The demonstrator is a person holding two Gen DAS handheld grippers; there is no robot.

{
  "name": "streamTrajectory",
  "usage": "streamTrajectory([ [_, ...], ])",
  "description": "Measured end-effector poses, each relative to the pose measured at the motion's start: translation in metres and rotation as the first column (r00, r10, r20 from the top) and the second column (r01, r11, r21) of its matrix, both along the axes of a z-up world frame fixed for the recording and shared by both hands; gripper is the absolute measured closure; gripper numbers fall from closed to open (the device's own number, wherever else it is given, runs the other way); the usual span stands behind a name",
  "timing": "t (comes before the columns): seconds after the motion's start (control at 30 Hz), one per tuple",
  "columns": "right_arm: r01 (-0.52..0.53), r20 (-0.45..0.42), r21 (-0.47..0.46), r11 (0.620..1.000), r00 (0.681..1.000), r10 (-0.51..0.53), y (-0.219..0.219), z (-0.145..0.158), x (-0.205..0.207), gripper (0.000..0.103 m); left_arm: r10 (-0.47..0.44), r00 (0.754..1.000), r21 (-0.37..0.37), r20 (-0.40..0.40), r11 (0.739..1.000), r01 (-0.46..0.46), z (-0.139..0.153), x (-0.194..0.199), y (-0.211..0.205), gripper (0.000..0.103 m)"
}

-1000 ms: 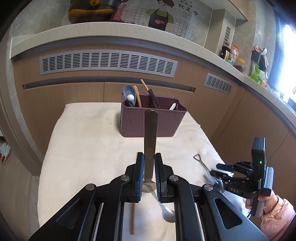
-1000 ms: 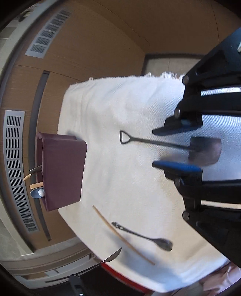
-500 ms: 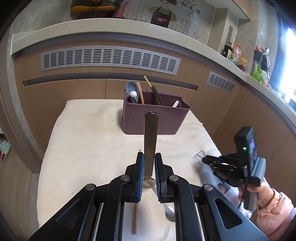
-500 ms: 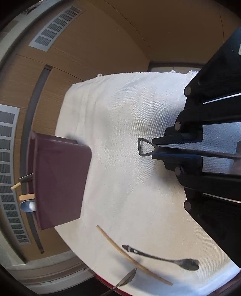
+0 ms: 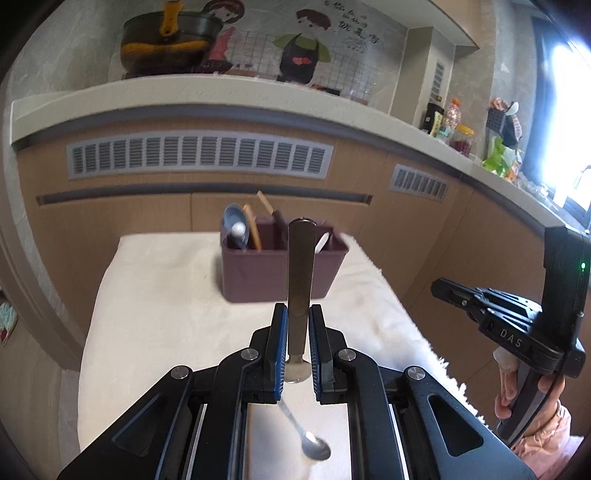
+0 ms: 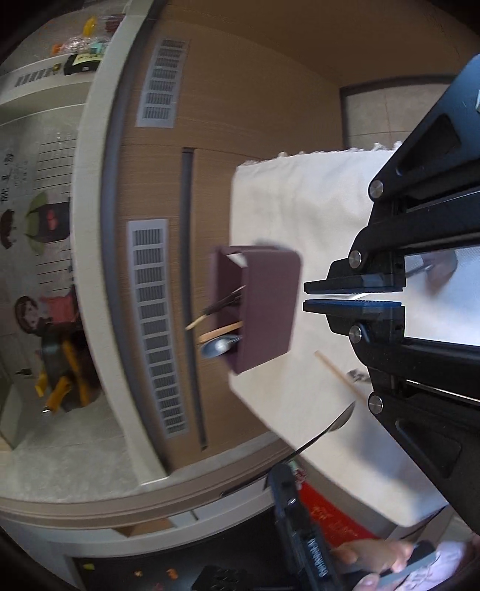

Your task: Organize utensils

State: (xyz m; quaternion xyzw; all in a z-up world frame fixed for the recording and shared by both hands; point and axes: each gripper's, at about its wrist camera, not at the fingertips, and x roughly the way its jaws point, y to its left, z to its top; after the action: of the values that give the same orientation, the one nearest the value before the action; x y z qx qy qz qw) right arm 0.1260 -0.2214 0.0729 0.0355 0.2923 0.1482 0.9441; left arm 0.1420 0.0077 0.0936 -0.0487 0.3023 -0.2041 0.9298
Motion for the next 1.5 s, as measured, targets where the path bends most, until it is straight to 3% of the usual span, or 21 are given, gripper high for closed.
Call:
streamTrajectory([
  [0.13,-0.05,0.105,-0.058,0.997,0.993,0.056,0.016,0.049,0.014,0.102,-0.023,0.993,-0.001,0.114,1.0,0.023,0.047,0.014,-0.003,0.091],
  [0.23,-0.13,0.055,-0.114,0.985,0.989,0.137,0.027,0.053,0.032,0.099,-0.01,0.988,0.001,0.155,1.0,0.01,0.064,0.022,-0.001,0.091],
  [0.37,-0.22,-0.094,-0.182,0.958,0.974,0.205,0.037,0.003,0.049,0.097,0.016,0.984,0.018,0.175,1.0,-0.019,0.058,0.021,0.005,0.091],
  [0.57,-0.278,-0.345,-0.182,0.943,0.916,0.203,0.039,-0.096,0.065,0.097,0.03,0.995,0.002,0.092,1.0,-0.03,0.025,0.026,0.018,0.091],
  [0.67,-0.275,-0.408,-0.194,0.942,0.896,0.177,0.041,-0.124,0.073,0.097,0.039,0.999,-0.005,0.037,0.999,-0.039,0.006,0.032,0.024,0.091],
  [0.77,-0.277,-0.425,-0.232,0.933,0.891,0.159,0.046,-0.139,0.078,0.083,0.032,0.999,0.011,-0.027,0.999,-0.032,-0.011,0.038,0.03,0.091],
  [0.8,-0.283,-0.433,-0.243,0.928,0.888,0.158,0.049,-0.142,0.079,0.077,0.011,0.998,0.024,-0.057,1.0,-0.01,-0.018,0.041,0.028,0.091],
  [0.9,-0.277,-0.423,-0.252,0.927,0.893,0.151,0.048,-0.145,0.071,0.078,-0.072,0.989,0.075,-0.13,0.994,0.082,-0.039,0.045,0.014,0.089],
  [0.93,-0.279,-0.43,-0.25,0.927,0.89,0.152,0.046,-0.144,0.069,0.083,-0.101,0.982,0.104,-0.158,0.988,0.118,-0.048,0.048,0.005,0.088],
  [0.97,-0.282,-0.437,-0.247,0.927,0.887,0.153,0.044,-0.144,0.068,0.097,-0.129,0.974,0.123,-0.187,0.98,0.153,-0.055,0.052,-0.002,0.087],
  [1.0,-0.275,-0.44,-0.246,0.929,0.886,0.146,0.042,-0.144,0.066,0.098,-0.157,0.962,0.143,-0.223,0.971,0.192,-0.064,0.056,-0.01,0.083],
  [1.17,-0.216,-0.433,-0.185,0.959,0.894,0.118,0.018,-0.137,0.052,0.098,-0.284,0.888,0.194,-0.362,0.909,0.37,-0.098,0.078,-0.048,0.06],
  [1.3,-0.165,-0.399,-0.093,0.982,0.91,0.115,-0.005,-0.121,0.04,0.098,-0.295,0.85,0.282,-0.435,0.852,0.44,-0.119,0.1,-0.083,0.06],
  [1.5,-0.128,-0.362,-0.023,0.992,0.926,0.111,-0.02,-0.108,0.035,0.098,-0.26,0.824,0.409,-0.504,0.768,0.493,-0.144,0.121,-0.124,0.06],
])
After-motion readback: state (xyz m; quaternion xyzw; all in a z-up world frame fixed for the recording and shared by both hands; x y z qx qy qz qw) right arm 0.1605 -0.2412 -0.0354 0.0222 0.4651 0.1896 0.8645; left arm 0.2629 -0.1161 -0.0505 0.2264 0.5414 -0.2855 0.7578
